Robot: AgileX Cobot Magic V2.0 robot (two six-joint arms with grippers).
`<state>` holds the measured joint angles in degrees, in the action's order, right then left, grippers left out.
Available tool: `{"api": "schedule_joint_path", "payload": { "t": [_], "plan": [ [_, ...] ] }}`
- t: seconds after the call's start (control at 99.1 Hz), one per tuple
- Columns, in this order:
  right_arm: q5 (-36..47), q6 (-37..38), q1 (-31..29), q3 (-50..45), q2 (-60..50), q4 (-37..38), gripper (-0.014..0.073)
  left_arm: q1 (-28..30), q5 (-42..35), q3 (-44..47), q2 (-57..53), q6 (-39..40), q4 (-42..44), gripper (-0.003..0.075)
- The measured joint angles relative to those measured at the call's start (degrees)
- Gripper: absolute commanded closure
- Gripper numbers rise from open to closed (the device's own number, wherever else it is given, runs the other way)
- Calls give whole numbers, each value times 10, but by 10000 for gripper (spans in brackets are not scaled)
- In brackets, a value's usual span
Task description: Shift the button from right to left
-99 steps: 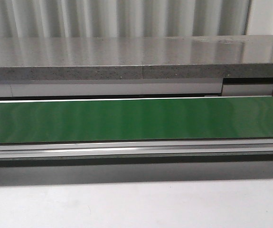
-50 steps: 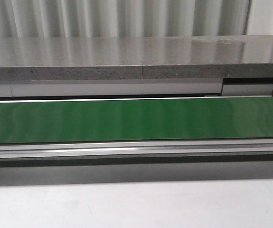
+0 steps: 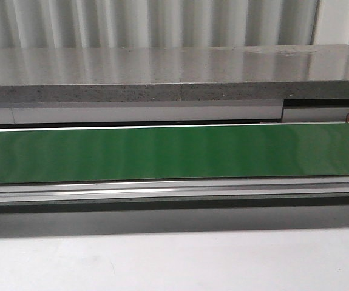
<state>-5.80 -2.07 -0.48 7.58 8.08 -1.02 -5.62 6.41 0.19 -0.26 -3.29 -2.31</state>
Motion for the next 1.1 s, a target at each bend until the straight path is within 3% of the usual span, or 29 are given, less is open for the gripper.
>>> {"api": "schedule_joint_path", "payload": {
  "t": [0.111,0.273,1.1],
  "plan": [
    [36,54,0,-41,-21,46,659,0,0,0,0,0,0,741],
    [27,85,0,-89,-74,52,659,0,1,0,0,0,0,741],
    [12,93,0,-91,-87,55,659,0,2,0,0,0,0,741]
  ]
}}
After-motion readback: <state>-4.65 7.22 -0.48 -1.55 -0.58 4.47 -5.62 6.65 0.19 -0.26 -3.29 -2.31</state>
